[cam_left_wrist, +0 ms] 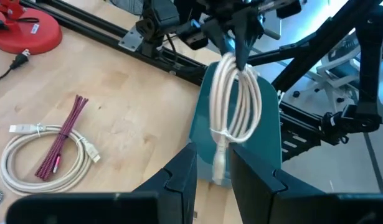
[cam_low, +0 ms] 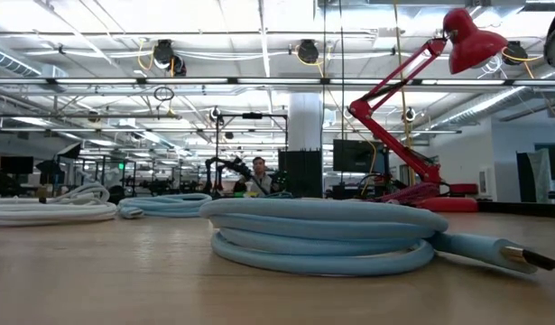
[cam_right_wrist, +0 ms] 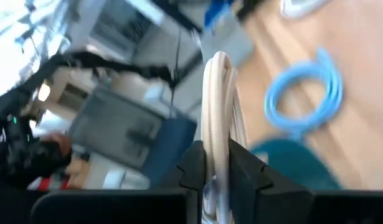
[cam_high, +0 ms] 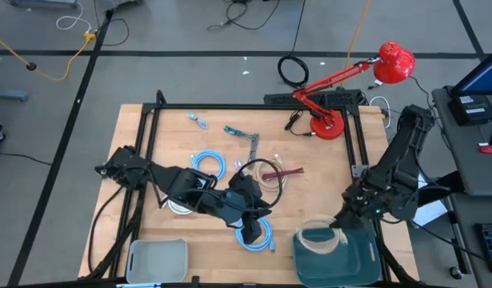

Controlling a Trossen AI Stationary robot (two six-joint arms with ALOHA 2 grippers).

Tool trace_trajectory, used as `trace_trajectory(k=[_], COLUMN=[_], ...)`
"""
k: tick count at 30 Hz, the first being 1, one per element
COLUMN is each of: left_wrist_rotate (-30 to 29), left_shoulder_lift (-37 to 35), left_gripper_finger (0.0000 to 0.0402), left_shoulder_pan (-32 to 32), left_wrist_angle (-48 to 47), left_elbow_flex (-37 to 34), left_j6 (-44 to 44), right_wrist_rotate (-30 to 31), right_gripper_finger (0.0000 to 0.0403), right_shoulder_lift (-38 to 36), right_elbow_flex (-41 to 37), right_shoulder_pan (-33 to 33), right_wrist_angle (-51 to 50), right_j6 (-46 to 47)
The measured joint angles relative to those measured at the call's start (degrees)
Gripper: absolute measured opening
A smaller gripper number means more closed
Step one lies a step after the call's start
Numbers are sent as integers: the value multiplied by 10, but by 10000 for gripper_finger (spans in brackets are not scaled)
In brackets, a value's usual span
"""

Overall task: Pick & Place USB Port
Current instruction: Put the top brown display cable into the blue bin

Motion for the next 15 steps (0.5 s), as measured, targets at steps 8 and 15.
trace_trajectory(k=[8, 15], left_wrist_rotate=[7, 7], left_shoulder_lift=[0, 0], left_gripper_finger=[92, 92], left_shoulder_pan=[8, -5], left_wrist_angle=[0, -7], left_elbow_flex=[0, -2], left_j6=[-5, -22], right_wrist_rotate=[-69, -47], right_gripper_finger=[30, 30], right_shoulder_lift=[14, 79], right_elbow_flex=[0, 37], right_shoulder_pan=[45, 114], right_wrist_angle=[21, -119], right_j6=[-10, 72])
